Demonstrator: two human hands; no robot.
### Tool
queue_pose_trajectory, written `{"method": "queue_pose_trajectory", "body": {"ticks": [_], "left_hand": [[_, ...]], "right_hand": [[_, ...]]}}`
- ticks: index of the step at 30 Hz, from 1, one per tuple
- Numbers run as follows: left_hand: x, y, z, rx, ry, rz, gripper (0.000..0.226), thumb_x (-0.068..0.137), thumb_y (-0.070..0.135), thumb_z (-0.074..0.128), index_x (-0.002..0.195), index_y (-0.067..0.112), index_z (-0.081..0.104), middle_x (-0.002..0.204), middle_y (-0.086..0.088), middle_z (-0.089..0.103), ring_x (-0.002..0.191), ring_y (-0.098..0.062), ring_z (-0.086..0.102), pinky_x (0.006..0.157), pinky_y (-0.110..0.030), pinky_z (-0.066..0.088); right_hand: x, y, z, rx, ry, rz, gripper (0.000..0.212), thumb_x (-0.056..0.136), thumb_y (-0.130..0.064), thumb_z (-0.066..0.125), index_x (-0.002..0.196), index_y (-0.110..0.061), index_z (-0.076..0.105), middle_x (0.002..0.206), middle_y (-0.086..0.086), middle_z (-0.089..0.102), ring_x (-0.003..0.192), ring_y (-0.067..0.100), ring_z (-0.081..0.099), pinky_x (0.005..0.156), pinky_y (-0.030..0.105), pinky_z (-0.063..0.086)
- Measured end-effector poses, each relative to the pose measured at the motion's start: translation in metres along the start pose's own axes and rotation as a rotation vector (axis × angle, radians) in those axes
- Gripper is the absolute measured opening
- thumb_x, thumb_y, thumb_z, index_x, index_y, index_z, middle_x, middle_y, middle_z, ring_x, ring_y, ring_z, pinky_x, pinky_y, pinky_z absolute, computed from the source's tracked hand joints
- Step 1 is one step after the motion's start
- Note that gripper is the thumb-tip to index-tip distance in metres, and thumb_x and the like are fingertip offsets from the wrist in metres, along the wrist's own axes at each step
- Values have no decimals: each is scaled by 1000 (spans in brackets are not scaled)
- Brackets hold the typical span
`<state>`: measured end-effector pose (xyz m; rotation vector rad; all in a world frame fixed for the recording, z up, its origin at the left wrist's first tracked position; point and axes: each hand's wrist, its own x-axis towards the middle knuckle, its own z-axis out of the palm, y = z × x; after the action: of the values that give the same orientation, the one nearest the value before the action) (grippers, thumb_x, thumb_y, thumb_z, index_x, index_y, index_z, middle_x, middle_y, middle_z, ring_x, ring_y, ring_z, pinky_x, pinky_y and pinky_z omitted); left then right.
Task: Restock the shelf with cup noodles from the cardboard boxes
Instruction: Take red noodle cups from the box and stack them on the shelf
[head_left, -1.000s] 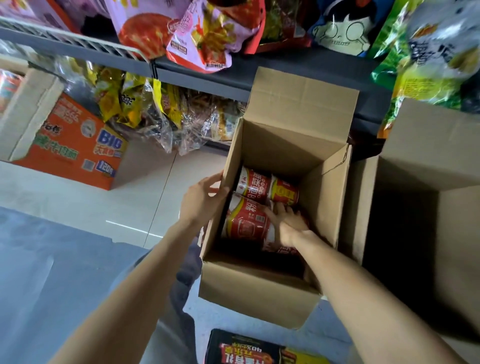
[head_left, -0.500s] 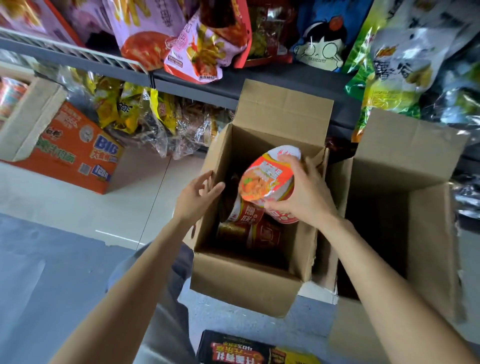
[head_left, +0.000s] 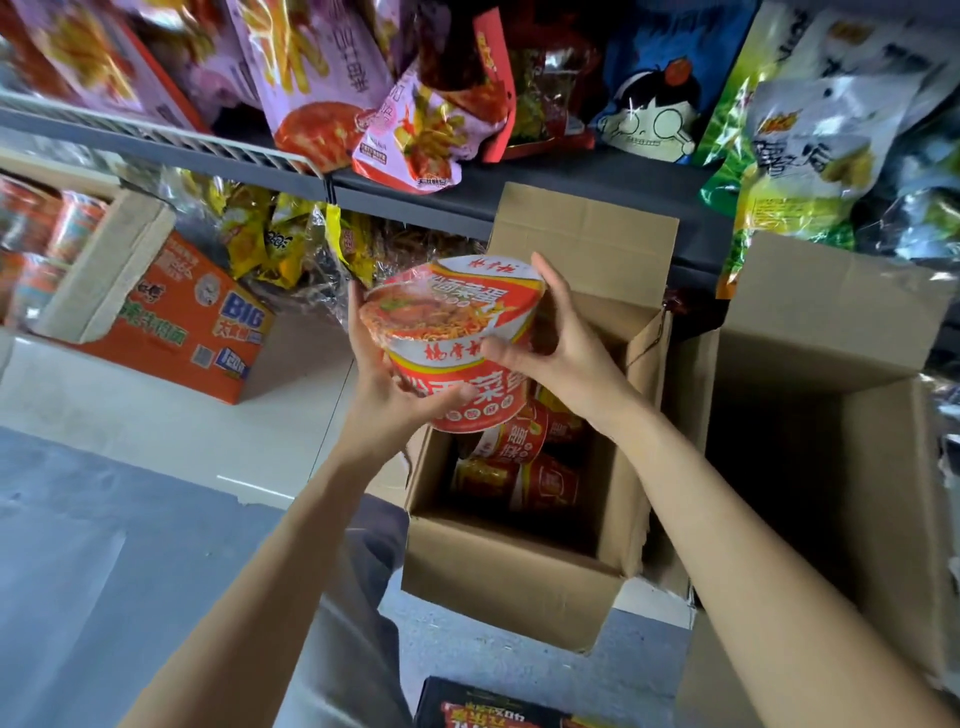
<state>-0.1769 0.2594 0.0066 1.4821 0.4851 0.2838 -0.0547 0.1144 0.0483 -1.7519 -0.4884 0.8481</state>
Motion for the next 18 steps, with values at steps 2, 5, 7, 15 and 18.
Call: {"method": "queue_pose_trajectory", "body": {"ticks": [2, 5, 7, 15, 18], "left_hand": [[0, 2, -13, 18, 103, 13, 130, 52, 50, 87, 146, 36, -2, 144, -1, 39, 125, -13, 52, 90, -25, 51], [4, -2, -35, 47, 252, 17, 129, 52, 56, 85, 147, 32, 1, 143, -4, 41, 122, -13, 55, 88, -23, 52], [8, -7, -46, 83, 297, 26, 129, 52, 56, 85, 147, 29, 2, 142, -4, 42, 121, -11, 55, 87, -21, 52], [29, -36, -59, 92, 277, -61, 135, 48, 56, 87, 147, 24, 2, 132, 4, 51, 115, -11, 60, 86, -26, 53], [36, -40, -65, 64, 262, -76, 133, 47, 58, 86, 146, 25, 3, 135, -2, 49, 117, -14, 59, 86, -26, 53]], "right_hand": [[9, 4, -2, 87, -43, 3, 92, 75, -46, 65, 150, -34, 12, 154, -5, 28, 133, 7, 36, 107, 25, 36], [28, 37, -2, -186, 58, -3, 82, 84, -36, 66, 149, -34, 16, 152, -1, 33, 138, 17, 33, 109, 33, 29], [39, 72, 3, -560, 77, 42, 78, 87, -29, 66, 149, -32, 19, 150, 3, 36, 136, 23, 37, 108, 39, 35], [79, 198, 44, -1082, -347, 303, 106, 80, -48, 68, 149, -37, -13, 157, 17, -7, 144, 41, -5, 112, 54, 23], [92, 219, 53, -1134, -418, 320, 111, 78, -46, 71, 147, -40, -16, 157, 17, -12, 144, 44, -3, 112, 60, 20]]}}
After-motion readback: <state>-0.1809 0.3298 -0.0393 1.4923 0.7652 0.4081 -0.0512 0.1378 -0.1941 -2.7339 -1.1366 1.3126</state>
